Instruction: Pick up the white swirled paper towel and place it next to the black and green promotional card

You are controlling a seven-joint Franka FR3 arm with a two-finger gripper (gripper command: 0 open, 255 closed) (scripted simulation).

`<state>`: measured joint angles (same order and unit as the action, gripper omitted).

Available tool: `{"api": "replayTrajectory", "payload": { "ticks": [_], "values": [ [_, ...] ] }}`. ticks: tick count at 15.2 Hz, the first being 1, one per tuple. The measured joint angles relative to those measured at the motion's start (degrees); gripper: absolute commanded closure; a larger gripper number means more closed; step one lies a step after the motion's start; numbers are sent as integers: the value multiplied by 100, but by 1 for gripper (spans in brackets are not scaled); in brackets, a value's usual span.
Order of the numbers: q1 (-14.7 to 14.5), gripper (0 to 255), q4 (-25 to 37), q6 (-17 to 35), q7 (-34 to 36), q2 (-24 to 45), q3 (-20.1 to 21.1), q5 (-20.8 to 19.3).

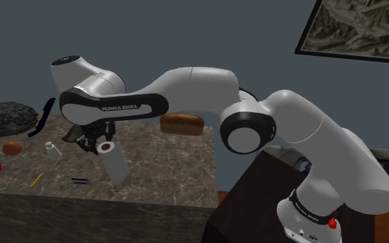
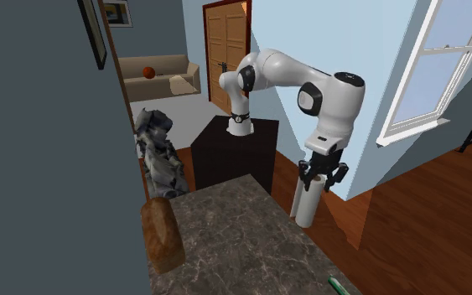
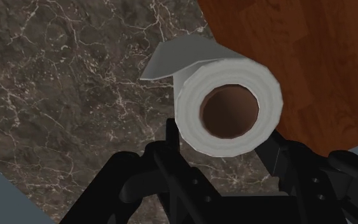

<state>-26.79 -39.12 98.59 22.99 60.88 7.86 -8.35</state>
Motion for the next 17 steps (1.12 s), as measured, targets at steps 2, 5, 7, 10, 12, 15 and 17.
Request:
{"api": "replayTrajectory", "payload": {
  "ticks": [2, 5, 7, 10, 12, 15, 17],
  "values": [
    [-9, 255, -27, 111, 18, 81, -4, -6],
    [10, 255, -210, 309, 26, 99, -6, -13],
    [11, 255, -202, 397, 25, 192, -11, -17],
    [18, 255, -401, 617, 49, 218, -13, -26],
    [35, 255, -531, 753, 51, 223, -15, -30],
    [26, 255, -578, 895, 70, 321, -20, -38],
    [31, 255, -663, 1036, 78, 379, -24, -45]
  ]
}}
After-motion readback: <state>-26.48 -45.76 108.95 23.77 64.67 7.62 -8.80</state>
